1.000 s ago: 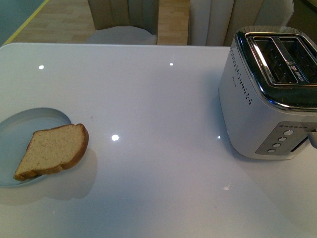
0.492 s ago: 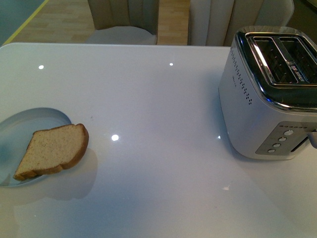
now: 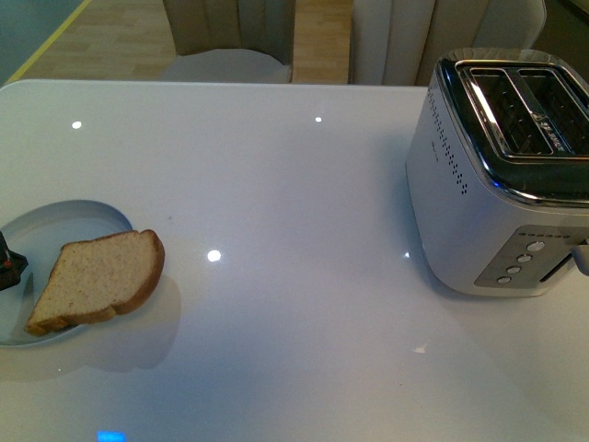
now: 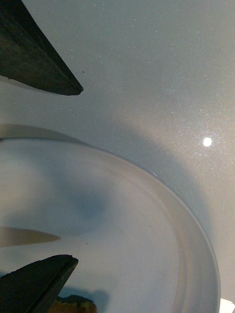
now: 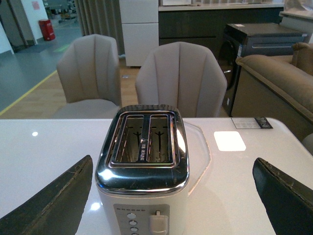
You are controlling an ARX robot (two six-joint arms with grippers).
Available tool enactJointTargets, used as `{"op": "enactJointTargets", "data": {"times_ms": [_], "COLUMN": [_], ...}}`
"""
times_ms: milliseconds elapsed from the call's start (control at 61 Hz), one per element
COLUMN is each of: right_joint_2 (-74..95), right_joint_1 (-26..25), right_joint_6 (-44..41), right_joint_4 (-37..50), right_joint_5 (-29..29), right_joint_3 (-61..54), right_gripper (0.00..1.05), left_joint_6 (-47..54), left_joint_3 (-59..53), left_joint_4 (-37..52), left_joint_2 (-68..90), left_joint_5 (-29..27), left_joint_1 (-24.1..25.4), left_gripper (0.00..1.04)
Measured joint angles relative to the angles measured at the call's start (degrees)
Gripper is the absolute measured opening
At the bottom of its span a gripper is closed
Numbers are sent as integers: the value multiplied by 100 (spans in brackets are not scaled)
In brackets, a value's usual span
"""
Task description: Left arm holds plate, right arm toasts bread
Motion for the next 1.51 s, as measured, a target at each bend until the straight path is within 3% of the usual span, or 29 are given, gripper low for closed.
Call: {"op": "enactJointTargets", "data": {"times_ms": [49,508,639,1197,1508], "right_joint_2": [0,0,0,0,0], "right_joint_1": [0,0,0,0,0], "right_joint_6": [0,0,0,0,0], "right_joint_4": [0,0,0,0,0], "right_joint_5": [0,0,0,0,0], "right_joint_3": [0,0,0,0,0], "right_gripper": [96,96,96,96,96], "left_joint_6": [11,-37,-173,-1147,-1530], "left_joint_3": [24,164,166,-205,-640], "left_joint_4": [-24,-201,-210,-313,-1165], "left_joint_2": [7,98,83,-673,-2354], "left_joint_5": [-15,-118,39,564,828], "left_joint_1": [-15,-138,-136,138,59], "left_gripper": [97,21,4,3,3]}}
